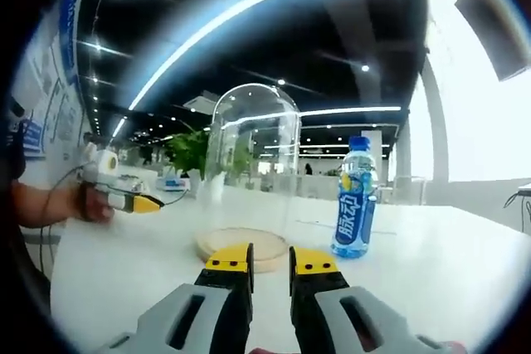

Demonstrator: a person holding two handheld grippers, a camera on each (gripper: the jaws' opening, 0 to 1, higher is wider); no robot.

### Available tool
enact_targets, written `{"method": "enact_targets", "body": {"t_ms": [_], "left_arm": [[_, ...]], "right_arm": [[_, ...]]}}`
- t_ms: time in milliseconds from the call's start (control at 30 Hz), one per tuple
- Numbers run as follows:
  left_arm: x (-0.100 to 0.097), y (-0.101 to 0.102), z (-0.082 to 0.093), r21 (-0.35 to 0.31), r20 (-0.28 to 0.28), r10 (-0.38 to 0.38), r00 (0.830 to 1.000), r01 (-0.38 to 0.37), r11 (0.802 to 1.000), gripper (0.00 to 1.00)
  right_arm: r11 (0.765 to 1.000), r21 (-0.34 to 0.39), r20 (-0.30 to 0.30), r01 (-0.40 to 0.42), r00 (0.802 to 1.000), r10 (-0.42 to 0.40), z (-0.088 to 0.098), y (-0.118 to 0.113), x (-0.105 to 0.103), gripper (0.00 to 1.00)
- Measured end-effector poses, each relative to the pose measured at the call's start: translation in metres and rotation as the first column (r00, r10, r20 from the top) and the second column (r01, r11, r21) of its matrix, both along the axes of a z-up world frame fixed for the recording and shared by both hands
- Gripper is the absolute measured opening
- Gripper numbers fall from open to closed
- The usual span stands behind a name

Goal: Open the cover put in the Mizone put the cover back on

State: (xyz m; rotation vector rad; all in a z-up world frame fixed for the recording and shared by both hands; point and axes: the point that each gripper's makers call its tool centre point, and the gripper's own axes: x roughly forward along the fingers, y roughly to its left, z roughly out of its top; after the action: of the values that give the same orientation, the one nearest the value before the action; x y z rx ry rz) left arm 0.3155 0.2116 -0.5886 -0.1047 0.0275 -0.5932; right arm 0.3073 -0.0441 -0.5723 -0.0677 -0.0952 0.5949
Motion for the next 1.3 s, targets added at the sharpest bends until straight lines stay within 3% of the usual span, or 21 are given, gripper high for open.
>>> {"method": "enact_targets", "body": {"t_ms": [1300], "left_arm": [[0.0007,0.0002,-0.0009,0.009,-0.001,0.004,1.000,-0.004,1.000,0.11]], "right_arm": [[1.000,0.000,-0.004,0.000,1.000,0.000,-0.0012,-0.0001,0.0006,0.11]]}}
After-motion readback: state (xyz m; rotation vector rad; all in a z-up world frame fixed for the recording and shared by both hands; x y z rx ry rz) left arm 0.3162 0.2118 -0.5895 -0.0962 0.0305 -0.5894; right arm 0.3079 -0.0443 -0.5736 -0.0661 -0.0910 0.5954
